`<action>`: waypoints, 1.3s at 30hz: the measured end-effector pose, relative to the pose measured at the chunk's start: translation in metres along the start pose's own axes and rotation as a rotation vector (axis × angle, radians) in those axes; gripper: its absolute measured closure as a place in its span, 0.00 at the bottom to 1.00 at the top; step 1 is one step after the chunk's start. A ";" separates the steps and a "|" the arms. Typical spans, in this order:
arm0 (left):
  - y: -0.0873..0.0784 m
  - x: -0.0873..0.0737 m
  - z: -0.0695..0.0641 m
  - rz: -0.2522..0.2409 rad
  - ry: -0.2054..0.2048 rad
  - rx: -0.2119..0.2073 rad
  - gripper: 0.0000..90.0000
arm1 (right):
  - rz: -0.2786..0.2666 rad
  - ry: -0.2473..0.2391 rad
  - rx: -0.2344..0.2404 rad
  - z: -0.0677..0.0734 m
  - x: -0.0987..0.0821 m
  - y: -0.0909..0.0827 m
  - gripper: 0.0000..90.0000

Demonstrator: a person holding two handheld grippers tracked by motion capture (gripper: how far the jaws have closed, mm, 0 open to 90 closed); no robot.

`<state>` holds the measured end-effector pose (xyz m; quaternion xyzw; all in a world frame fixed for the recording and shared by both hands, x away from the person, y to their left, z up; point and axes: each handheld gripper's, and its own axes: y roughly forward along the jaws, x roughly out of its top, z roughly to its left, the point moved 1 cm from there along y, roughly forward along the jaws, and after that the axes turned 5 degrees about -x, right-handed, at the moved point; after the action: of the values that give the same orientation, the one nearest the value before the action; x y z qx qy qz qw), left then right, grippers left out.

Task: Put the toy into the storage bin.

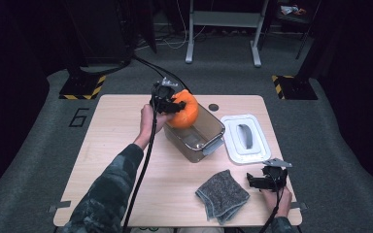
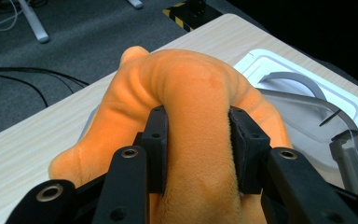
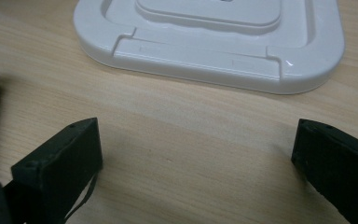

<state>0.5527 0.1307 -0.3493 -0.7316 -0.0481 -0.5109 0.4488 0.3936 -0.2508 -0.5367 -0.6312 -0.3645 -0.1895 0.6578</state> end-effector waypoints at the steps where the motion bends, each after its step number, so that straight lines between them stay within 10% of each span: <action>1: 0.003 -0.001 0.002 0.006 -0.004 -0.007 0.70 | 0.000 0.000 0.000 0.000 0.000 0.000 0.01; 39: 0.047 -0.015 0.013 0.170 -0.029 -0.050 0.63 | -0.006 -0.003 0.002 0.001 0.000 0.000 0.02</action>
<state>0.5800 0.1178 -0.3910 -0.7514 0.0204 -0.4614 0.4712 0.3932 -0.2501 -0.5366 -0.6297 -0.3676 -0.1899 0.6575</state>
